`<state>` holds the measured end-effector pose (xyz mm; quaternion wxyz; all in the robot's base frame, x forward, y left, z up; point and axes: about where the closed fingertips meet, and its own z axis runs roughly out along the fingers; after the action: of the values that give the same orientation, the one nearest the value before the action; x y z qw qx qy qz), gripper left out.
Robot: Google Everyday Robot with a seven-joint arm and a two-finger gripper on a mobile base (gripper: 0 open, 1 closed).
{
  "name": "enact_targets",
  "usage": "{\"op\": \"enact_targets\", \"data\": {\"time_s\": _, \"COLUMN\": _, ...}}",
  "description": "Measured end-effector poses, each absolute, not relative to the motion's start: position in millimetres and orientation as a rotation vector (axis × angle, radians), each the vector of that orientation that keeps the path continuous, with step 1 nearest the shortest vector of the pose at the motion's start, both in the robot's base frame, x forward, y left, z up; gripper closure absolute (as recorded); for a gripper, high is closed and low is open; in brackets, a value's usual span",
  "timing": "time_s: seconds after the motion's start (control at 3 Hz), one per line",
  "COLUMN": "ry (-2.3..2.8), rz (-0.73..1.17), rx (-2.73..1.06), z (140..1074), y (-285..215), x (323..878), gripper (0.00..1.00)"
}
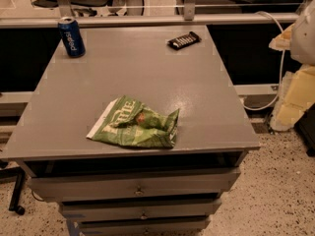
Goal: Move green jalapeno chip bag near pepsi can
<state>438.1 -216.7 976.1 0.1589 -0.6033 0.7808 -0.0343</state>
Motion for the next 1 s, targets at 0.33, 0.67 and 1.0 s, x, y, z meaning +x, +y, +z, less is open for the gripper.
{"op": "enact_targets", "data": {"time_s": 0.33, "ry": 2.232, "rz": -0.098, "rx": -1.725, "z": 976.1, "y": -216.7, "x": 438.1, "gripper": 0.0}}
{"op": "enact_targets", "data": {"time_s": 0.67, "ry": 2.219, "rz": -0.002, "rx": -1.703, "z": 971.7, "y": -202.8, "x": 440.2, "gripper": 0.0}}
{"op": "enact_targets", "data": {"time_s": 1.0, "ry": 2.185, "rz": 0.186, "rx": -1.662, "z": 961.5, "y": -165.1, "x": 446.0, "gripper": 0.0}}
